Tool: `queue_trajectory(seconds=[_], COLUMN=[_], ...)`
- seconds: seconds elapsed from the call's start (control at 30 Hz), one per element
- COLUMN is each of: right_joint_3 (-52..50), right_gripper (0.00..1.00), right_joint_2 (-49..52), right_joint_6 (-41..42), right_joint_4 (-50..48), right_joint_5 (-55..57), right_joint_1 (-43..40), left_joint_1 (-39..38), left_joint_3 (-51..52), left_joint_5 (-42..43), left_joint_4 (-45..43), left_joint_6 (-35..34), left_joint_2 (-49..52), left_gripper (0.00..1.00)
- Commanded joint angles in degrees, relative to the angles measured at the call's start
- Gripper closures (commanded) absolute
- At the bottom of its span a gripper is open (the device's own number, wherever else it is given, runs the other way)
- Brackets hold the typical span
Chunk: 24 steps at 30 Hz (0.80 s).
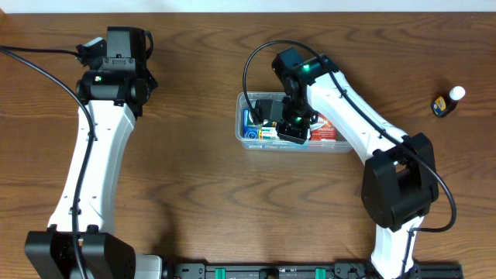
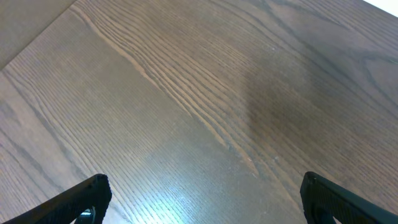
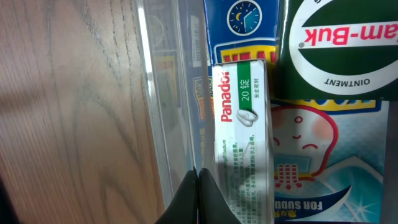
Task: Pack container
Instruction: 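Lower the Panadol box upright into the container beside the blue box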
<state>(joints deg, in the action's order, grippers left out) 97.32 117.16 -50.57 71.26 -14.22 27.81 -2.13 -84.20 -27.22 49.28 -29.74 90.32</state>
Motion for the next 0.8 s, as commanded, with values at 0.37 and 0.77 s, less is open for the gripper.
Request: queue_trajectory(seconds=[0.37, 0.77], right_joint_3=[-0.72, -1.25], right_gripper=[0.99, 0.99], right_joint_2=[0.98, 1.09], right_joint_6=[-1.38, -1.40], right_joint_4=[0.11, -0.42], right_joint_5=[-1.25, -0.87], right_joint_1=[-1.84, -1.95], left_joint_1=[0.20, 0.20], left_joint_3=[-0.42, -0.42], left_joint_5=[-0.90, -0.90], left_joint_4=[0.15, 0.15], left_joint_6=[0.57, 0.57], left_joint_2=[-0.31, -0.31], left_gripper=[0.02, 0.02])
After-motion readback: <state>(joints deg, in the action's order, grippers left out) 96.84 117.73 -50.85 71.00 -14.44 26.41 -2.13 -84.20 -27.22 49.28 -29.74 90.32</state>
